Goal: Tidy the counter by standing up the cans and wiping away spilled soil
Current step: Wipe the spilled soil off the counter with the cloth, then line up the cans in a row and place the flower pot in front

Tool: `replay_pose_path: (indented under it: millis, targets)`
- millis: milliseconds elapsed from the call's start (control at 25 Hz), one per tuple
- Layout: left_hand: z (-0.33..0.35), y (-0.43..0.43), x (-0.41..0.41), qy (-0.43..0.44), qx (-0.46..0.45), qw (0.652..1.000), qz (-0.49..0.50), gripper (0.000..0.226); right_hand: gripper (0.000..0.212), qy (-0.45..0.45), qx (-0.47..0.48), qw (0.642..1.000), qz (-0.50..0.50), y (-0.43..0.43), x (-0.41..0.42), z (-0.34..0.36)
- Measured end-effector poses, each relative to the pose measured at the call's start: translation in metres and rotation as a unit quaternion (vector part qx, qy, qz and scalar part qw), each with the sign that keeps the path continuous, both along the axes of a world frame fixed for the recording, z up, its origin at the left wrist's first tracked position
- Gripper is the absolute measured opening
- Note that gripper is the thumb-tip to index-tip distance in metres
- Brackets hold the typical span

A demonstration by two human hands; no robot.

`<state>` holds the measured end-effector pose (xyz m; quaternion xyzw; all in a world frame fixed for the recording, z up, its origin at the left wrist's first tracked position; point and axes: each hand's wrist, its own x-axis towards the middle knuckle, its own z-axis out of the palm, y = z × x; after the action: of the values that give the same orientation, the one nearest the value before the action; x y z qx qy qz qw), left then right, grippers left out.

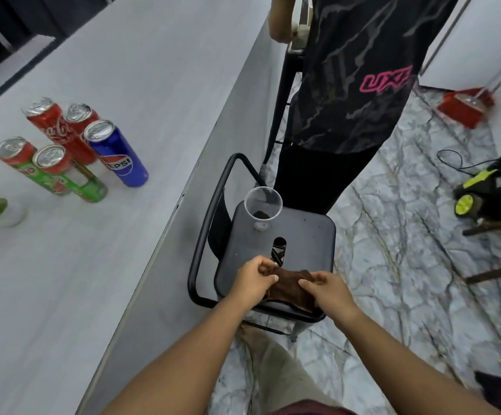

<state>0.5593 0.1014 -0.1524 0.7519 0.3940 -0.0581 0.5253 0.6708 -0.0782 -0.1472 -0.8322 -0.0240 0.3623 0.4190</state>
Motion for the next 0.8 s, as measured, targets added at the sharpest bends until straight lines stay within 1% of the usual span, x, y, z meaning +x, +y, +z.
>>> replay_pose_path:
  millis: [80,120,200,280,400,560,680,800]
  targets:
    - [-0.002,-0.001,-0.001,0.007,-0.002,1.000,-0.005,0.025,0.009,-0.006,-0.012,1.000,0.018,-0.004,0.001,-0.002]
    - [0.001,-0.001,-0.003,0.005,0.004,1.000,-0.012,0.028,0.013,-0.016,-0.017,0.999,0.032,-0.007,0.002,0.000]
    - [0.015,-0.001,-0.010,-0.012,0.038,0.999,-0.029,0.038,0.022,-0.078,-0.038,0.994,0.073,-0.011,0.005,0.008]
    - [0.037,-0.003,-0.018,-0.049,0.064,0.996,-0.033,0.043,0.027,-0.155,-0.046,0.980,0.113,-0.008,0.005,0.022]
    - [0.079,-0.006,-0.033,-0.108,0.114,0.987,-0.037,0.040,0.026,-0.204,0.010,0.967,0.151,0.009,-0.007,0.050]
    - [0.133,0.005,-0.057,-0.160,0.214,0.963,-0.022,0.036,0.026,-0.222,0.096,0.951,0.190,0.050,-0.029,0.095]
    - [0.160,0.027,-0.073,-0.173,0.283,0.943,0.004,0.035,0.031,-0.241,0.133,0.935,0.223,0.084,-0.039,0.123]
    - [0.172,0.063,-0.092,-0.161,0.332,0.928,0.044,0.033,0.031,-0.252,0.154,0.922,0.250,0.123,-0.046,0.145]
